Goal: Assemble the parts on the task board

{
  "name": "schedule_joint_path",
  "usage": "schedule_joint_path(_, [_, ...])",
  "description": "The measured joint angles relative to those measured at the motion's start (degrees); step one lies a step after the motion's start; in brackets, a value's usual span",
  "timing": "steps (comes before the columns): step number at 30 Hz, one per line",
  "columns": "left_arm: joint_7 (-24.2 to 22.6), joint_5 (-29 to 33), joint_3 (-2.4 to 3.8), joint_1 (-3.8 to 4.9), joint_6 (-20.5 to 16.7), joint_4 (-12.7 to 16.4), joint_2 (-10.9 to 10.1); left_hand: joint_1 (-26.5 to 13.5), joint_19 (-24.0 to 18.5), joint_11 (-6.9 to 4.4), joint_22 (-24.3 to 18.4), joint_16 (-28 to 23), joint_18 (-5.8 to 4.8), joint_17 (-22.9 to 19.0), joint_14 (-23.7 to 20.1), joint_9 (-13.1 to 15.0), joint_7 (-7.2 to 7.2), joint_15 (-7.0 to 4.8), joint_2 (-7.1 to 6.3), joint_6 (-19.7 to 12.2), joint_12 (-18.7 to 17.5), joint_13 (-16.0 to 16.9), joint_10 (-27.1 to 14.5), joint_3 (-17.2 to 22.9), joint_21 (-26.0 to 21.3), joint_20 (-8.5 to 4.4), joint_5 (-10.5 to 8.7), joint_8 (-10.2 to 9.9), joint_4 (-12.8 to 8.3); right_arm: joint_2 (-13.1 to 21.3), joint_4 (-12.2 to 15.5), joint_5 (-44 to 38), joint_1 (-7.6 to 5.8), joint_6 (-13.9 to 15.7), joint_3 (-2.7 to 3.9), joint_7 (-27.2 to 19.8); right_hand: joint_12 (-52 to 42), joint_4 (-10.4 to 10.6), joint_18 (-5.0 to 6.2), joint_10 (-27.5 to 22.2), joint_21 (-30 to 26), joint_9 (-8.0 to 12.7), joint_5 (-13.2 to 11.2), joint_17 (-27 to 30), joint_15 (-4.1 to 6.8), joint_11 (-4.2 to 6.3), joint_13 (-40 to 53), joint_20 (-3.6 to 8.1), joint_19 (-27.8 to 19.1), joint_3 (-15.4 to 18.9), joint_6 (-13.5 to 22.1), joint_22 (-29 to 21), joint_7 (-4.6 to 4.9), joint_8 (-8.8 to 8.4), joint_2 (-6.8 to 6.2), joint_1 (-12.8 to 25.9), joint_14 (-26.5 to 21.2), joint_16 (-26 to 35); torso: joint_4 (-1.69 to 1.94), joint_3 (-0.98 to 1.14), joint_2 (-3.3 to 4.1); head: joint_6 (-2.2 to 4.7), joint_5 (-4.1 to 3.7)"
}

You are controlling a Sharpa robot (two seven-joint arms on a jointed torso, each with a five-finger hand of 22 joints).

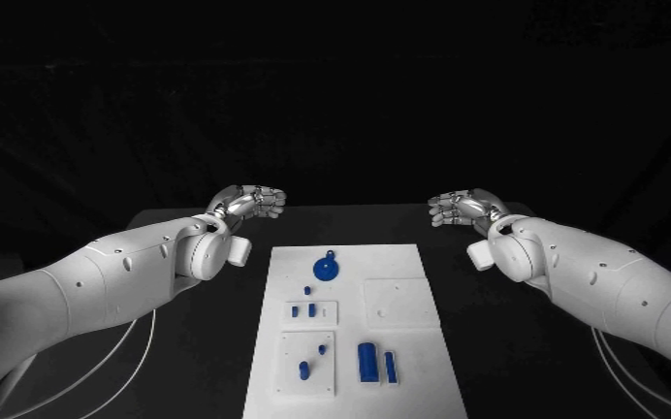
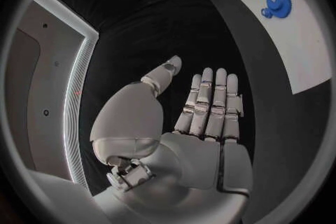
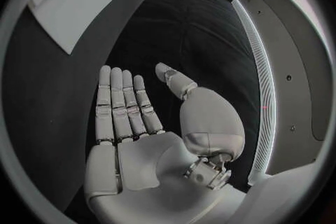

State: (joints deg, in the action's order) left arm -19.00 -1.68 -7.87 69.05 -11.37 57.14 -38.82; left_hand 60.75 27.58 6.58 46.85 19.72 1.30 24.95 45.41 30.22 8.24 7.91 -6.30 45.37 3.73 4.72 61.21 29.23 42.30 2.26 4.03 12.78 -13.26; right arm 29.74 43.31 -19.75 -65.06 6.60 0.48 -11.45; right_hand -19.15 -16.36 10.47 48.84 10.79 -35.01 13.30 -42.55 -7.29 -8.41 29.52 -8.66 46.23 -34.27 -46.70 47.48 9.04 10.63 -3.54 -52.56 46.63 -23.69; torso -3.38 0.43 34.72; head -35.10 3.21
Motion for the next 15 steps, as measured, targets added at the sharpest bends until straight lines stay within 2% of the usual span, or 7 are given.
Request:
schedule_joint_path(2, [-0.16,0.48,0.03,0.01,0.00,-0.33,0.17,-1.23,-2.03,-0.45,-0.15,-1.45,-0.87,-0.63,-2.43,-0.48,-0.98,0.25,-1.18,-2.19,-0.02,-0.81,-3.49,-0.78,-1.08,0.53,-0.33,-1.07,0.47,-0.70,0.01,0.49,0.09,-0.39,0.14,-0.48,4.20,-0.05,-0.30,-0.83,-1.85,0.50,0.47,3.17,-0.51,-0.29,-4.25,-0.90,-2.29,1.58,1.74,-1.34,-0.44,-0.62,0.00,0.00,-1.99,3.76,0.13,0.03,-0.14,0.27,0.25])
schedule_joint_path(5, [-0.34,1.05,0.03,-0.01,0.00,-0.80,0.67,-1.90,-3.32,-0.78,-0.13,-2.20,-0.88,-0.96,-3.60,-0.63,-1.64,0.56,-1.75,-3.04,-0.02,-0.92,-5.78,-0.98,-1.49,1.11,-0.33,-1.30,0.93,-0.93,0.38,1.11,0.19,-0.95,0.21,-1.14,8.24,-0.18,-0.29,-0.67,-2.90,0.87,0.91,6.63,-0.68,-0.29,-9.04,-1.76,-3.73,3.53,2.54,-2.13,-0.35,-0.67,0.02,-0.02,-2.94,6.77,0.25,0.15,-0.33,0.57,0.62])
schedule_joint_path(6, [-0.35,1.10,0.03,-0.01,0.00,-0.79,0.74,-2.78,-4.56,-1.05,-2.13,-3.02,-0.87,-2.06,-5.62,-1.97,-1.89,0.17,-1.53,-5.08,-0.06,-1.08,-8.43,-2.17,-3.37,0.94,-0.58,-1.80,1.74,-0.93,0.43,1.14,0.20,-0.99,0.21,-1.18,9.36,0.69,-0.53,-2.40,-3.42,2.72,0.52,9.01,-0.34,0.13,-10.93,-1.41,-6.18,5.48,4.97,-4.54,-0.71,-1.03,0.50,2.02,-5.00,7.93,0.25,0.20,-0.38,0.63,0.68])
schedule_joint_path(7, [-0.35,1.10,0.03,-0.01,0.00,-0.76,0.75,-4.73,-7.04,-1.63,-6.85,-4.81,-0.88,-4.50,-9.88,-4.95,-2.56,-0.67,-0.77,-9.41,-0.51,-1.47,-14.03,-5.03,-7.46,0.63,-1.05,-2.98,3.03,-0.93,0.43,1.14,0.22,-0.99,0.20,-1.17,10.60,2.26,-1.72,-6.95,-4.22,6.02,-0.80,12.59,0.34,0.98,-13.12,-0.47,-10.30,8.50,9.23,-8.88,-1.42,-1.98,0.93,7.15,-9.14,9.65,0.25,0.20,-0.38,0.64,0.68])
schedule_joint_path(8, [-0.30,1.10,0.03,-0.03,-0.02,-0.69,0.68,-10.10,-10.32,-2.43,-13.21,-7.21,-0.88,-7.76,-15.56,-8.98,-3.45,-1.80,0.20,-15.19,-1.08,-2.00,-21.58,-8.90,-13.04,0.18,-1.57,-4.58,4.68,-0.90,0.44,1.14,0.22,-0.94,0.19,-1.14,12.06,4.50,-3.18,-13.57,-5.29,10.62,-2.80,17.46,1.35,2.15,-15.87,0.87,-16.00,12.66,15.23,-15.04,-2.66,-3.36,1.40,14.53,-15.01,11.95,0.26,0.20,-0.39,0.64,0.68])
schedule_joint_path(11, [-0.24,1.09,0.34,-0.31,-0.33,0.19,0.28,-28.87,-17.07,-4.05,-26.29,-12.10,-0.87,-14.46,-27.23,-17.25,-5.32,-4.19,2.61,-26.98,-2.10,-3.06,-37.04,-16.85,-24.49,-0.79,-2.55,-7.79,8.05,-0.48,1.39,1.20,0.28,-0.60,0.17,-1.08,14.87,9.13,-6.13,-27.31,-7.43,20.12,-6.91,27.27,3.75,4.61,-21.25,3.96,-27.81,21.12,27.54,-27.67,-5.18,-6.19,2.24,29.41,-27.35,16.55,0.43,0.14,-0.53,0.60,0.30])
schedule_joint_path(15, [-0.32,1.09,1.14,-1.26,-1.62,3.54,-0.33,-44.13,-22.13,-5.26,-36.24,-15.79,-0.85,-19.54,-36.02,-23.53,-6.73,-5.99,4.42,-35.87,-2.72,-3.86,-48.73,-22.83,-33.11,-1.47,-3.20,-10.19,10.57,0.77,4.59,1.72,0.72,0.58,0.09,-1.21,16.93,12.63,-7.50,-37.73,-9.07,27.33,-9.99,34.67,5.45,6.43,-25.26,6.23,-36.73,27.48,36.83,-37.26,-7.06,-8.34,2.87,40.53,-36.67,20.01,1.18,0.00,-1.27,0.60,-0.83])
